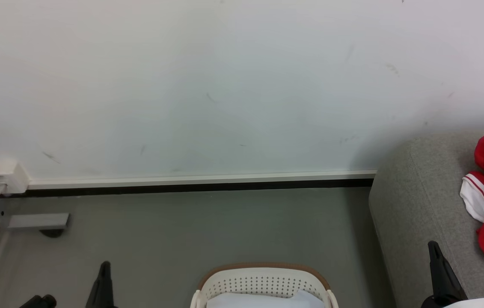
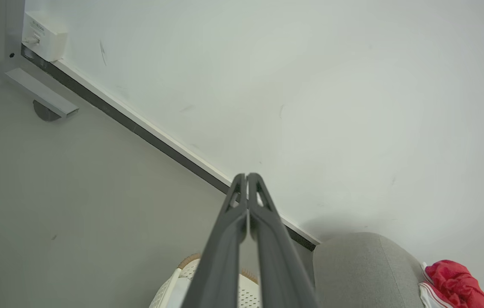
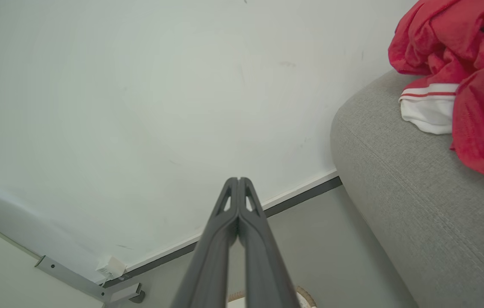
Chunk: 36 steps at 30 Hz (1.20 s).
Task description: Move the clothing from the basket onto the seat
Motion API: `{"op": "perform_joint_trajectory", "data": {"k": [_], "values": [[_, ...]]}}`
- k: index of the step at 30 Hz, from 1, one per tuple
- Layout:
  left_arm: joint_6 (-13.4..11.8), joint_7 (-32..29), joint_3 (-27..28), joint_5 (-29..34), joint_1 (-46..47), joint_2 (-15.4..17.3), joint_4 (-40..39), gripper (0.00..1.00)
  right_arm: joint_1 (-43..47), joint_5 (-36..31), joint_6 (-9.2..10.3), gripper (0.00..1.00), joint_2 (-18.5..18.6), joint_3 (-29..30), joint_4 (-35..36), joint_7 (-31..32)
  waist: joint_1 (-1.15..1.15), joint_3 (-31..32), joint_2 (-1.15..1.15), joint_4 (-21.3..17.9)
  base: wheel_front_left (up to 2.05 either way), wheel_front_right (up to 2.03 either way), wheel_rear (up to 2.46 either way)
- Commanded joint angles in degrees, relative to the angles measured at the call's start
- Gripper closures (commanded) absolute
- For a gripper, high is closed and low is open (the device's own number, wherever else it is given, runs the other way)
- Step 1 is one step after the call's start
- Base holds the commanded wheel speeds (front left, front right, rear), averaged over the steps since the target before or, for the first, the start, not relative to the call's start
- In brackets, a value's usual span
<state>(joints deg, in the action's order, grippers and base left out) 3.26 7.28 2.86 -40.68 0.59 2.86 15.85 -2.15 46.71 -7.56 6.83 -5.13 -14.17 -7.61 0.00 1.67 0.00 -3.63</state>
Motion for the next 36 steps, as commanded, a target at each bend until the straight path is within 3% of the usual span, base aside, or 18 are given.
{"op": "perform_joint_trajectory", "data": {"k": [1,36], "values": [[0.4,-0.4,0.3,-1.6,1.4,0.3,-1.0,1.0,-1.5,1.5,0.03,1.0,0.0,0.6,0.7,0.2,0.0,0.0,0.0,0.0,0.0,0.0,0.0],[2.3,-6.8,2.0,-25.4,3.6,0.2,-1.5,1.0,-3.0,22.8,0.07,1.0,-1.6,5.5,0.5,6.6,0.0,-0.7,0.0,1.4,0.0,0.0,0.0]]}}
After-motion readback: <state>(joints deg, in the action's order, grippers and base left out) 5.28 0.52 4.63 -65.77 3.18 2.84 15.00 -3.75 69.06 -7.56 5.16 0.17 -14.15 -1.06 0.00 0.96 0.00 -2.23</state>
